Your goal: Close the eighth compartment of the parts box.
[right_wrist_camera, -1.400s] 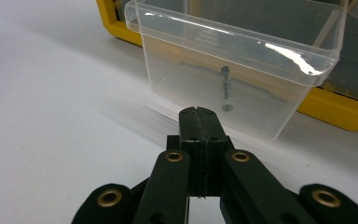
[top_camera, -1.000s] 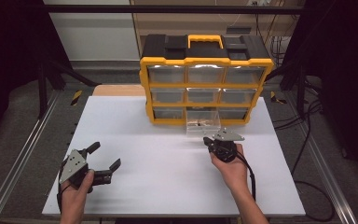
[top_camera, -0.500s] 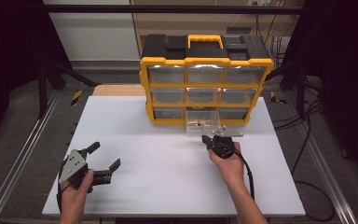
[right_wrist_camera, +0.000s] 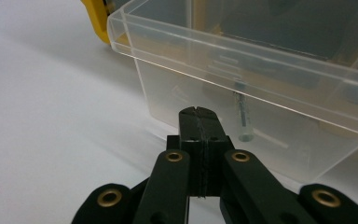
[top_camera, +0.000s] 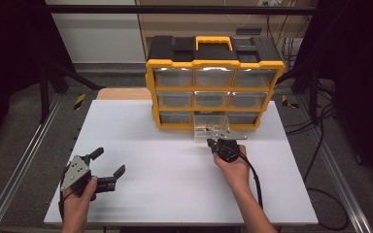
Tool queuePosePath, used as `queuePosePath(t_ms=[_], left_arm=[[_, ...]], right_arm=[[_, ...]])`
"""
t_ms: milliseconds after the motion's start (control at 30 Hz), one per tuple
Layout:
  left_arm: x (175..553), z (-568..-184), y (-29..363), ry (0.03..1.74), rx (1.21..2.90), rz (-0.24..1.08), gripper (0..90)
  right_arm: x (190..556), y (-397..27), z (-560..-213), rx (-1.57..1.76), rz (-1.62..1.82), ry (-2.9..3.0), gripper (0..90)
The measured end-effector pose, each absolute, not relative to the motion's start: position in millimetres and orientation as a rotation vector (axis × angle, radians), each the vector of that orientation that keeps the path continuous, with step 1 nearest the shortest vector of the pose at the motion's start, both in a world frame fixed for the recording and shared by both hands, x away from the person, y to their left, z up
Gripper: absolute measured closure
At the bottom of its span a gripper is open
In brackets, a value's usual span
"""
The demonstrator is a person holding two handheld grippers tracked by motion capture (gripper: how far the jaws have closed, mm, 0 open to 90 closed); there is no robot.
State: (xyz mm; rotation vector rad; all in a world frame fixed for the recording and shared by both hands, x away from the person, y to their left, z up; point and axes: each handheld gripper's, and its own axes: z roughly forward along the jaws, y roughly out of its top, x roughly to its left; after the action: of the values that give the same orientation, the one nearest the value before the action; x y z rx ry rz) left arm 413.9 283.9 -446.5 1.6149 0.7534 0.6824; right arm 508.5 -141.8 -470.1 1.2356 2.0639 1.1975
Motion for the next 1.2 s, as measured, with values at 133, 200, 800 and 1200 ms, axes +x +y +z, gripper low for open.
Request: queuePosePath(t_ms=[133,200,800,1200], left_arm=[[414.0,-446.5,284.1,0.752,1.617,0.682,1.5],[413.9,-446.5,284.0,0.753,1.615,0.682,1.5],[414.1,-446.6,283.9,0.750,1.619,0.682,1.5],[414.1,-446.7,283.8,0.750,1.618,0.681,1.6]], right_arm=[[511.2,-139.5,-471.2,1.225,1.183,2.066,90.0],[512.3,-138.4,-471.5,1.227,1.184,2.064,90.0],[518.0,-133.2,-473.4,1.222,1.174,2.071,90.0],[521.2,-131.2,-470.9,1.218,1.168,2.066,90.0]])
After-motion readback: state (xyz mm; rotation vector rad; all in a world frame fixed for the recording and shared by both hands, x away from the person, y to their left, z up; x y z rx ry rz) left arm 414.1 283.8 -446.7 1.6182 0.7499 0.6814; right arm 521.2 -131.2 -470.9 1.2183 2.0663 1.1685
